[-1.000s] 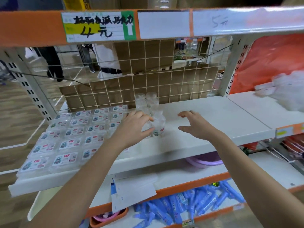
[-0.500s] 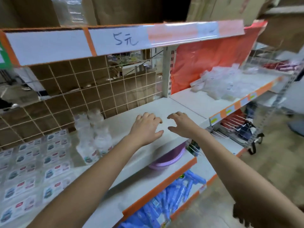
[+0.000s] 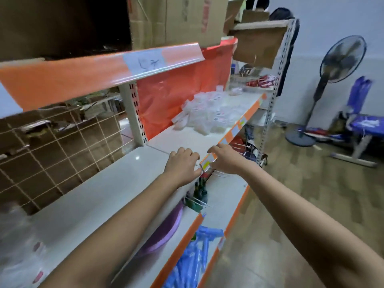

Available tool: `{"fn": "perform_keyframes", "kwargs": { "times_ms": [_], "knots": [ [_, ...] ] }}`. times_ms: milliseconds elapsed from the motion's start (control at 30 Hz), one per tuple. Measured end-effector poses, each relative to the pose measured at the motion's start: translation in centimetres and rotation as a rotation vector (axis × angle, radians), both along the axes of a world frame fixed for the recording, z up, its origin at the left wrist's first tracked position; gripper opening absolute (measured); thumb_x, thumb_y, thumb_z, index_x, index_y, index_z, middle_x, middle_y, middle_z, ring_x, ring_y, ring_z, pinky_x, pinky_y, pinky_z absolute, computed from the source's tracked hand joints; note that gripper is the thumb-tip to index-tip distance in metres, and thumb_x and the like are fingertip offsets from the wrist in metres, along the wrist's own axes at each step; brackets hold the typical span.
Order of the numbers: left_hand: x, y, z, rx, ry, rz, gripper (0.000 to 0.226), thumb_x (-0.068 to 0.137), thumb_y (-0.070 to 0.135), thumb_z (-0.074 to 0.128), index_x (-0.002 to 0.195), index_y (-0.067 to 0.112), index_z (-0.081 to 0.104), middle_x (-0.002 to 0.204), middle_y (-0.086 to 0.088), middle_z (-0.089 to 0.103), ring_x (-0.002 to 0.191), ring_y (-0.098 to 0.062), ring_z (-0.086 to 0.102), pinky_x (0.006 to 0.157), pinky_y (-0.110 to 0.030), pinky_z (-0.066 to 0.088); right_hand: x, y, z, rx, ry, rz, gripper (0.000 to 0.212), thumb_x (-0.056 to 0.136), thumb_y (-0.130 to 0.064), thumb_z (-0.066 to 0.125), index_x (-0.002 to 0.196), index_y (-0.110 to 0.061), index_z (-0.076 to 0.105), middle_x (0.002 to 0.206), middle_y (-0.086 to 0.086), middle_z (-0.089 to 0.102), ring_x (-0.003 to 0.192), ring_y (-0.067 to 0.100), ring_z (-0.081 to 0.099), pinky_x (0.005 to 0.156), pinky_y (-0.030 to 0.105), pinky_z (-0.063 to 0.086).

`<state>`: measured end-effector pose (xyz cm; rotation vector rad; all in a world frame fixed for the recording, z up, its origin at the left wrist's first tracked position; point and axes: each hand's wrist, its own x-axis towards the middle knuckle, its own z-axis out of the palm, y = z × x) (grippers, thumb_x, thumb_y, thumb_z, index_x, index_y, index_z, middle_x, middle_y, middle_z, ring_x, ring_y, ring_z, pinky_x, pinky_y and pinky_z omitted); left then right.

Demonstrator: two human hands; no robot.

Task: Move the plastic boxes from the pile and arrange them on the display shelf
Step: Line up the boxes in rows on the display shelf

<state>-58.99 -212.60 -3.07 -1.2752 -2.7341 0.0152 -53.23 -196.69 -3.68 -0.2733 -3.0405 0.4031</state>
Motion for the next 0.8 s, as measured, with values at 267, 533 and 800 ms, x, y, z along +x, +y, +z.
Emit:
{"fn": "perform_keyframes", "kwargs": {
  "times_ms": [267,533,800],
  "knots": [
    [-3.6,10.4,0.6,-0.036,0.034,-0.042,0.044,0.093,0.043,0.044,0.131,0.021,0.047,0.131,-0.004,0.048,0.123,-0.025,0.039,0.096,-0.039,0.034,-1.8,9.6,0.5,0.094,-0.02,-0.045,0.049,0.092,-0.031,0.056,0.134,-0.012,0.044,0.132,0.013,0.044,0.123,0.031,0.039,0.098,0.038,0.037],
    [-7.0,19.4,0.7,-0.036,0.023,-0.057,0.047,0.092,0.045,0.045,0.131,0.02,0.049,0.133,-0.005,0.048,0.125,-0.026,0.038,0.098,-0.04,0.034,-4.0,17.8,0.6,0.123,-0.003,-0.1,0.051,0.091,-0.037,0.055,0.135,-0.015,0.044,0.13,0.013,0.046,0.12,0.032,0.04,0.098,0.041,0.04],
    [-12.3,28.6,0.2,-0.033,0.05,-0.083,0.045,0.093,0.045,0.044,0.13,0.018,0.048,0.132,-0.006,0.048,0.126,-0.026,0.037,0.099,-0.04,0.034,-8.9,26.5,-0.1,0.136,-0.004,-0.121,0.052,0.091,-0.034,0.055,0.138,-0.014,0.04,0.134,0.012,0.043,0.124,0.03,0.038,0.099,0.042,0.039]
  ]
}}
